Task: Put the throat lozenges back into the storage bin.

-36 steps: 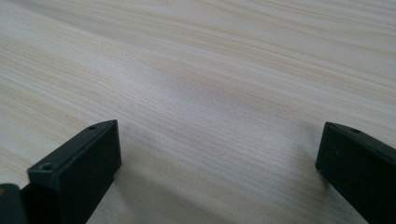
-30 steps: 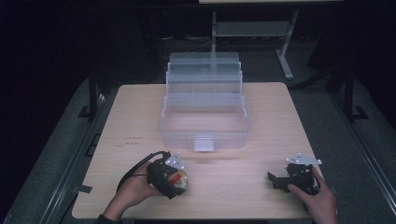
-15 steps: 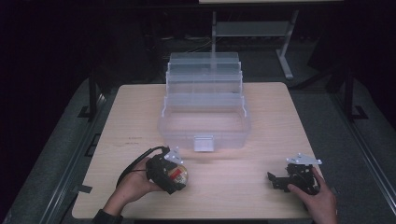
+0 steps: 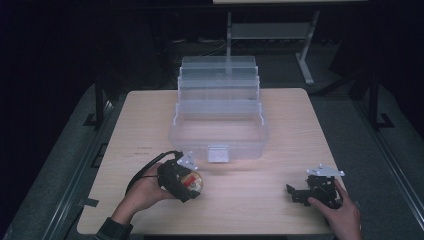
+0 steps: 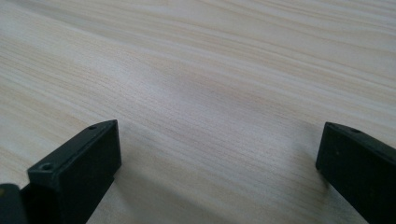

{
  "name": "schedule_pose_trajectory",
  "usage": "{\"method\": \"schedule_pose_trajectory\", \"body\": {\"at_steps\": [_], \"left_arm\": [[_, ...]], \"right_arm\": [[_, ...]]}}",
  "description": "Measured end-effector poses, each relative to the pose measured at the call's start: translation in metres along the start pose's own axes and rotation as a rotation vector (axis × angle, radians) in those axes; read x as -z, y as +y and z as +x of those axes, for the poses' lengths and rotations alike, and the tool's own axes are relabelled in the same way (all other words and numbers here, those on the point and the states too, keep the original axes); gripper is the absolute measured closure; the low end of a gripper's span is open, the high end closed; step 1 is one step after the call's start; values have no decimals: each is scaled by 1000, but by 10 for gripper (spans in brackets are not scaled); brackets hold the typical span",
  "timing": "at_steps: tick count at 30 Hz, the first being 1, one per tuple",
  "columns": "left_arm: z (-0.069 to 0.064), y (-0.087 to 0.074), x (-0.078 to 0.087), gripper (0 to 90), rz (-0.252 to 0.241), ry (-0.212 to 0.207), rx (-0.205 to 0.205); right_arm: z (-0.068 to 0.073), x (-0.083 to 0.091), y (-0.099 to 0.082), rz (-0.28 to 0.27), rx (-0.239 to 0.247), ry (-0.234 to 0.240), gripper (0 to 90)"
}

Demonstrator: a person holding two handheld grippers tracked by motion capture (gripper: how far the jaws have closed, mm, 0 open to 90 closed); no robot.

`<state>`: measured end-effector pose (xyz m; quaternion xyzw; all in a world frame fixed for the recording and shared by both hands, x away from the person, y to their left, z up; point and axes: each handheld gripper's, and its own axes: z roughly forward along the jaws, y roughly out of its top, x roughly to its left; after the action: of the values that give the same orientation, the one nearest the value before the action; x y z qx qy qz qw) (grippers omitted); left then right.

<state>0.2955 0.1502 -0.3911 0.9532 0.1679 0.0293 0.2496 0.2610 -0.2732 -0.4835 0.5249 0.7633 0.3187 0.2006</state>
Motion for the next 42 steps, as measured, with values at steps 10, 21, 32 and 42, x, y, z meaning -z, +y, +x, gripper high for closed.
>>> {"method": "schedule_pose_trajectory", "body": {"at_steps": [10,21,32,42], "left_arm": [[5,9,8,195,-7,2,-9],[14,17,17,195,-38,6,0],[23,25,25,195,-47,8,4],[34,31,30,195,-58,18,20]], "right_arm": [[0,0,0,0,0,0,0],[0,0,0,0,0,0,0],[0,0,0,1,-1,2,0],[0,0,0,0,1,2,0]]}}
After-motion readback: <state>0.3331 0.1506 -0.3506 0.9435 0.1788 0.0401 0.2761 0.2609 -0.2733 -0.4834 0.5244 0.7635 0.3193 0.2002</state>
